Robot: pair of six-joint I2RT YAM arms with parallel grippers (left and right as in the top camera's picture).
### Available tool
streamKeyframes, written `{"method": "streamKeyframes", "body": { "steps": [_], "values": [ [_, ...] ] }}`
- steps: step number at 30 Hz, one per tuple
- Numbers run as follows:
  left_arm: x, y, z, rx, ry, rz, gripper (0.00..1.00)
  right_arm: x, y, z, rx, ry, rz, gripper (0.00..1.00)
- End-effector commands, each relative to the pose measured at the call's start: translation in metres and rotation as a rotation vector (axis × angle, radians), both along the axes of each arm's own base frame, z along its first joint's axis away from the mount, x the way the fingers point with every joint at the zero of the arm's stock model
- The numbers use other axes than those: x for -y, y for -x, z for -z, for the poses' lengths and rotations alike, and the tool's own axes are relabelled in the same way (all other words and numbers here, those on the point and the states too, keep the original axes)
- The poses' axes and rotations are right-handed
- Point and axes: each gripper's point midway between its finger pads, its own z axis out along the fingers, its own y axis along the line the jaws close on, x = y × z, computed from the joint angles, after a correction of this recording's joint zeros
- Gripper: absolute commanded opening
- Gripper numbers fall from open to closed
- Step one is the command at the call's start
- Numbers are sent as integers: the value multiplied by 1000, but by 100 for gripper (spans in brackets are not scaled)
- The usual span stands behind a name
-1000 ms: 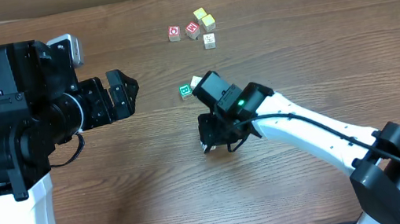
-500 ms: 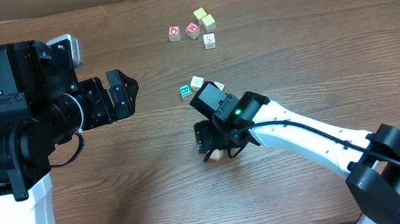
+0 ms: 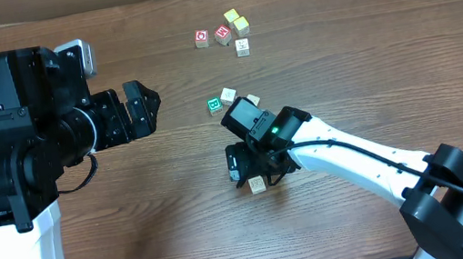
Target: Flip 5 blocks
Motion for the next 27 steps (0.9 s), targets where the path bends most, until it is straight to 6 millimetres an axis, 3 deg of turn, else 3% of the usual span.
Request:
{"method": "streamKeyframes", "body": {
  "steps": [1,4,7,10,16,27],
  "values": [
    [-1,1,-8,29,-3,6,100,-2,10,5,-12,17,17,80],
    [-1,1,-8,29,-3,6,100,-8,16,10,-5,10,-5,77],
    [-1,1,-8,29,-3,6,100,-3,19,19,26,50,-14,65],
    [-1,1,-8,28,-3,6,100,6,16,24,55,96,-5,65],
    [-1,1,-8,29,-3,6,100,5,9,23,89,94,2,65],
    [-1,1,-8,29,-3,6,100,6,15,41,47,127,-9,56]
  ]
}}
